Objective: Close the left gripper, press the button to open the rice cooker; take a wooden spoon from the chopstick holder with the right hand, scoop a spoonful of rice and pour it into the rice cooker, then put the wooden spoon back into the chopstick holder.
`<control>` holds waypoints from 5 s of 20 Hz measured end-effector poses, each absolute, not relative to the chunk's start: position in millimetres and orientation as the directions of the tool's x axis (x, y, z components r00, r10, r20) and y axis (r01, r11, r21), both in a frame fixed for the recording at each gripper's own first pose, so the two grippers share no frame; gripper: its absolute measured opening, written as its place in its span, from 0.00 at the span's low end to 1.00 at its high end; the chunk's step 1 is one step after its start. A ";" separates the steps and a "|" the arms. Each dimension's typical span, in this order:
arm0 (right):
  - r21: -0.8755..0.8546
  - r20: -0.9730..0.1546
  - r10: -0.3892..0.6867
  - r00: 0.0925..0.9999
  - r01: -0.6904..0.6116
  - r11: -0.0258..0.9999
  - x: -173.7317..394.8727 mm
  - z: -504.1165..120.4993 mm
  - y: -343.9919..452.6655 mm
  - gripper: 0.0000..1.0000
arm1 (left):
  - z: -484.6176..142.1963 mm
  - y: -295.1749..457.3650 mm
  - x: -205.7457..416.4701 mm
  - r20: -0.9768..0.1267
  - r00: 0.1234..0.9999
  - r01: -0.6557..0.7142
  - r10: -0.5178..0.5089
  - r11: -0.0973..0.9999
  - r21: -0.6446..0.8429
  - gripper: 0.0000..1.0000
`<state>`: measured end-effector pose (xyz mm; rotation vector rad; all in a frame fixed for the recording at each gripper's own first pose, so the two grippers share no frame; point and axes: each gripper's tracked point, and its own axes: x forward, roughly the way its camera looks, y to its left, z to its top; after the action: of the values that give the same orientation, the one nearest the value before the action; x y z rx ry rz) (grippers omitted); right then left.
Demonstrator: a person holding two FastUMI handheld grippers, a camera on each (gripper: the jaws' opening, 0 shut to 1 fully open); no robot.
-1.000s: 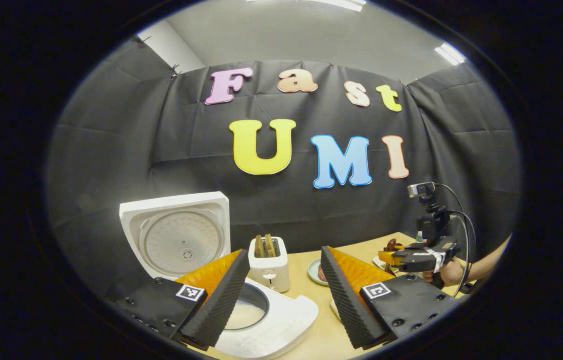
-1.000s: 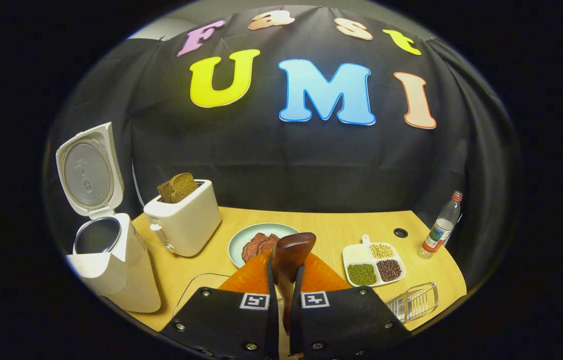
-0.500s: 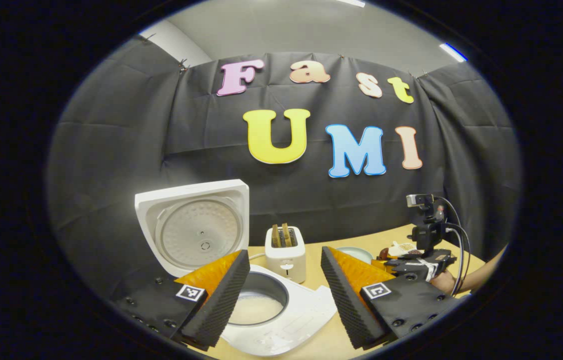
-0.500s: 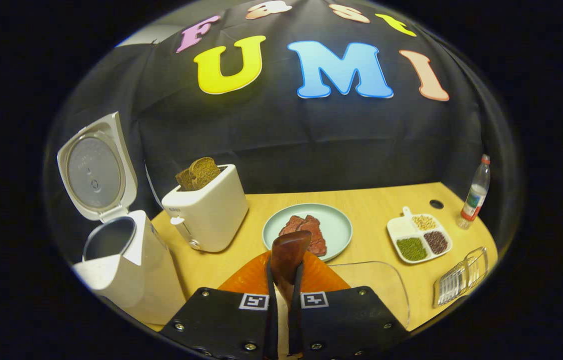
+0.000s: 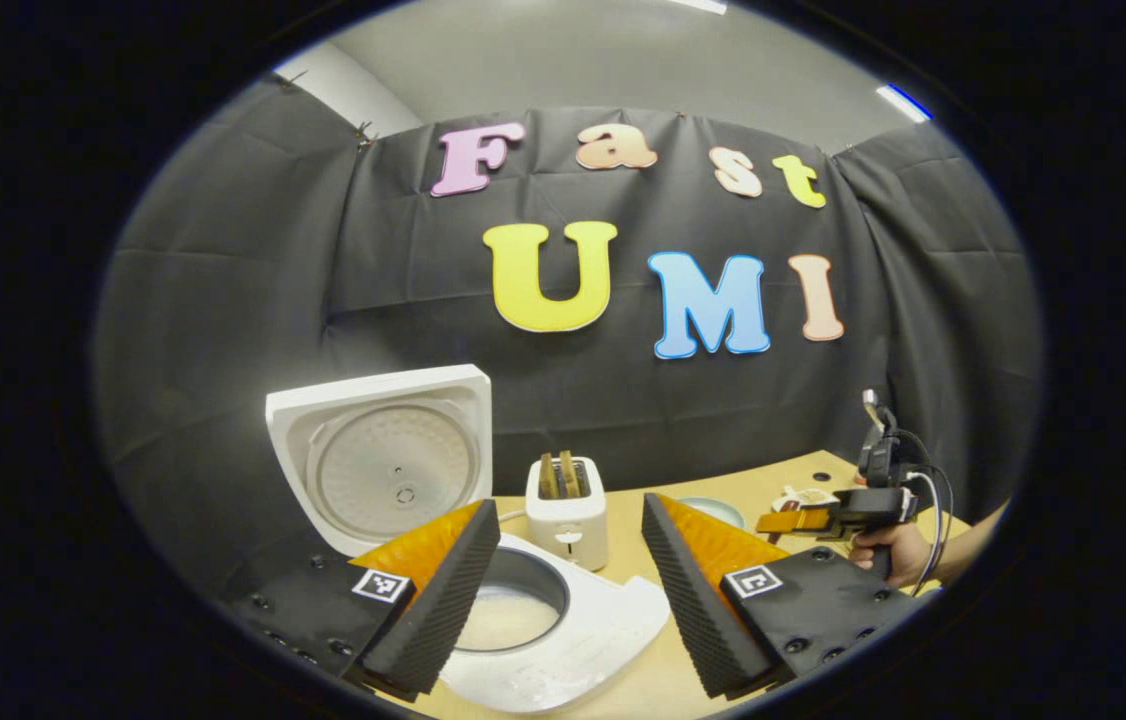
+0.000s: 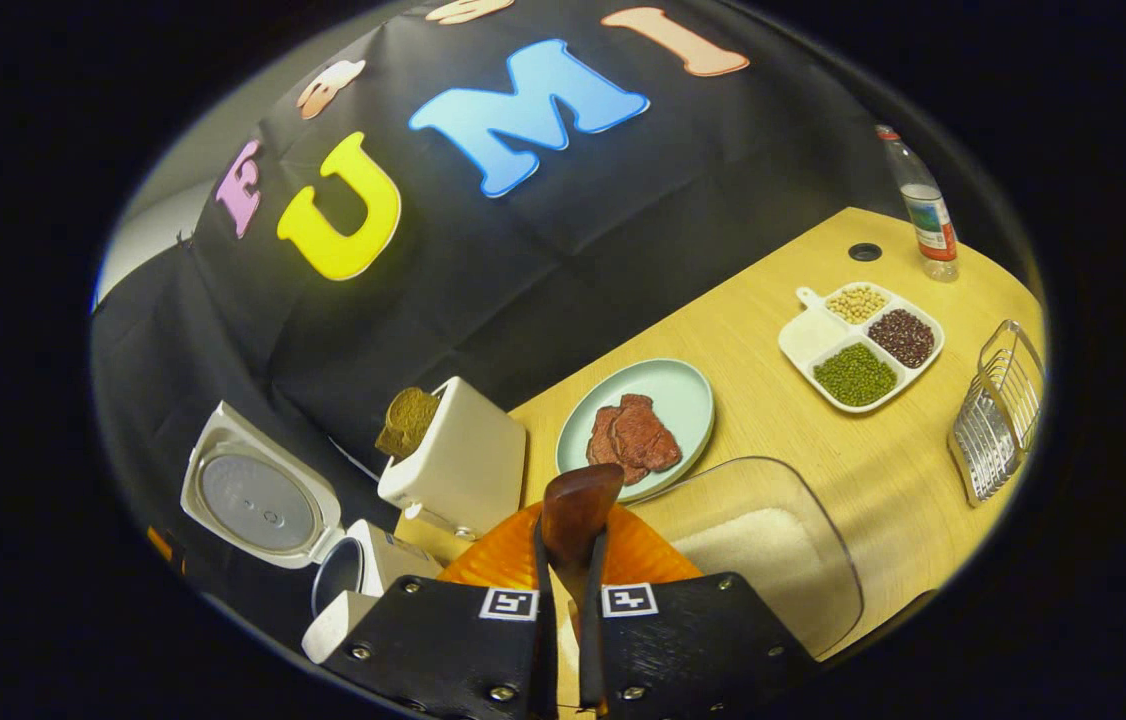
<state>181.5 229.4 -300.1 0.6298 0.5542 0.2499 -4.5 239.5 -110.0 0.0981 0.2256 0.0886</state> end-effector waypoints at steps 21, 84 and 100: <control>0.913 -0.150 0.434 0.888 -0.044 0.405 177.7 -175.8 147.9 0.09 | -85.2 195.4 -1.4 -0.148 0.985 -0.077 0.086 0.995 0.060 1.00; -0.343 -0.215 0.925 0.313 -0.911 0.229 66.7 -147.4 616.6 0.08 | -106.9 355.4 -125.1 -0.147 0.920 -0.361 0.362 0.932 0.038 1.00; 0.570 -0.103 0.855 0.508 -0.674 0.469 145.5 -101.5 516.6 0.09 | -95.7 315.9 -97.3 -0.137 0.952 -0.273 0.273 0.962 0.024 1.00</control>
<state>145.5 516.6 -101.5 0.5009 0.4052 0.9688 -97.3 315.9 -95.7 0.0051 0.1396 0.2775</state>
